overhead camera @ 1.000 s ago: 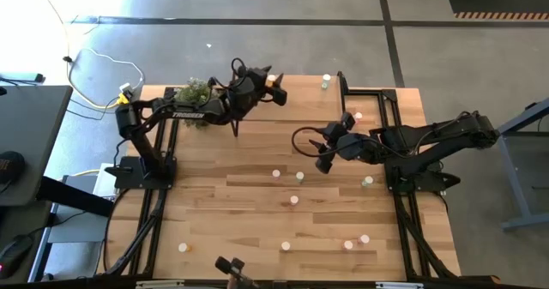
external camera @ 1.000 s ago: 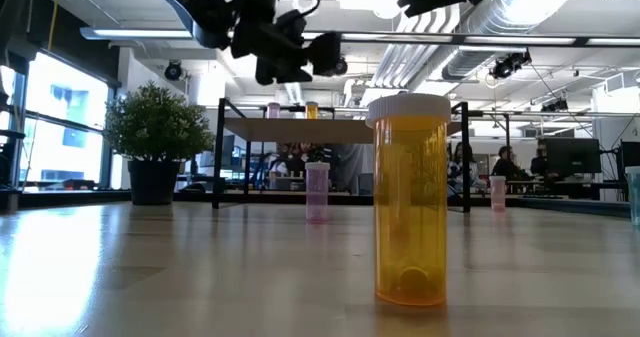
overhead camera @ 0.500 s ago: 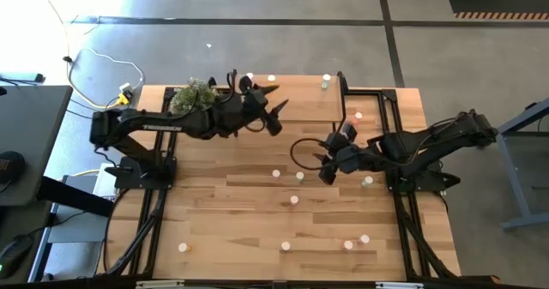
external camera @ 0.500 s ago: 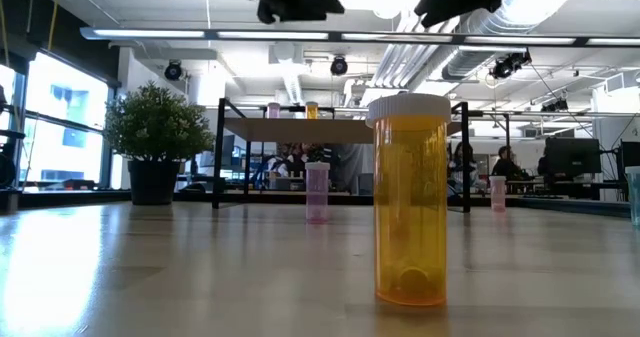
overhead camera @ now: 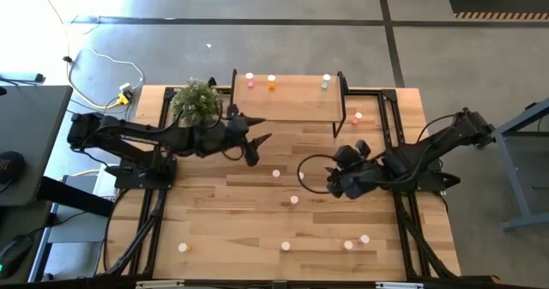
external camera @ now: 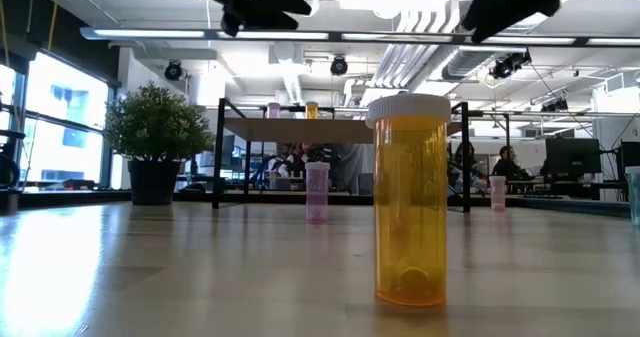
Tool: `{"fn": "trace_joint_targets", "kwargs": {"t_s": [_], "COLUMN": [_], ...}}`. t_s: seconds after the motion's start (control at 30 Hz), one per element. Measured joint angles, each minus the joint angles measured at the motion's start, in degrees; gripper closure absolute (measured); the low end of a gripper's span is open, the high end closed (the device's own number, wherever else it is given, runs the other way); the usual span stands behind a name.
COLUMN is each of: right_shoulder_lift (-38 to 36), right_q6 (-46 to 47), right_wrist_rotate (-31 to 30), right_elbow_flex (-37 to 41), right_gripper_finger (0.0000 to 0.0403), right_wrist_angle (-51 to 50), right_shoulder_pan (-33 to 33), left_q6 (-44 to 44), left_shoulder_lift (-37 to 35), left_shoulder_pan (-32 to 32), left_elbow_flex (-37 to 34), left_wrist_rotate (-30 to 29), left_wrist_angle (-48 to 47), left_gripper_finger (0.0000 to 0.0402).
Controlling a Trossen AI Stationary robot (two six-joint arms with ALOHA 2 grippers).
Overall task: Pick and place medicine bottles onto shelf by color
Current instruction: Put the bottom red pill bottle on the shelf
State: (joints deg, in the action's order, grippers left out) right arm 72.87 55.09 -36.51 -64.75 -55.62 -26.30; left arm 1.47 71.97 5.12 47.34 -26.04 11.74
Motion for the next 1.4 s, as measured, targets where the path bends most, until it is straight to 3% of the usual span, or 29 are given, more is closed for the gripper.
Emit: {"fn": "trace_joint_targets", "kwargs": {"t_s": [0.67,0.93,1.17,1.4], "right_shoulder_lift": [8.0,8.2,8.2,8.2], "right_q6": [34.9,34.8,28.1,25.5], "right_wrist_rotate": [7.9,7.4,5.5,7.0], "right_elbow_flex": [0.0,0.0,0.0,0.0], "right_gripper_finger": [0.0240,0.0240,0.0240,0.0240], "right_wrist_angle": [0.7,5.0,5.4,6.6], "right_shoulder_pan": [-22.2,-30.0,-36.8,-39.8], "left_q6": [6.9,8.5,11.0,13.8], "left_shoulder_lift": [-2.9,-3.5,-3.6,-3.5], "left_shoulder_pan": [-18.0,-21.0,-21.7,-21.7], "left_elbow_flex": [-7.2,-7.2,-7.2,-7.2], "left_wrist_rotate": [-0.9,-1.8,-2.0,-3.2], "left_wrist_angle": [3.7,3.5,3.5,3.6], "left_gripper_finger": [0.0165,0.0165,0.0165,0.0165]}}
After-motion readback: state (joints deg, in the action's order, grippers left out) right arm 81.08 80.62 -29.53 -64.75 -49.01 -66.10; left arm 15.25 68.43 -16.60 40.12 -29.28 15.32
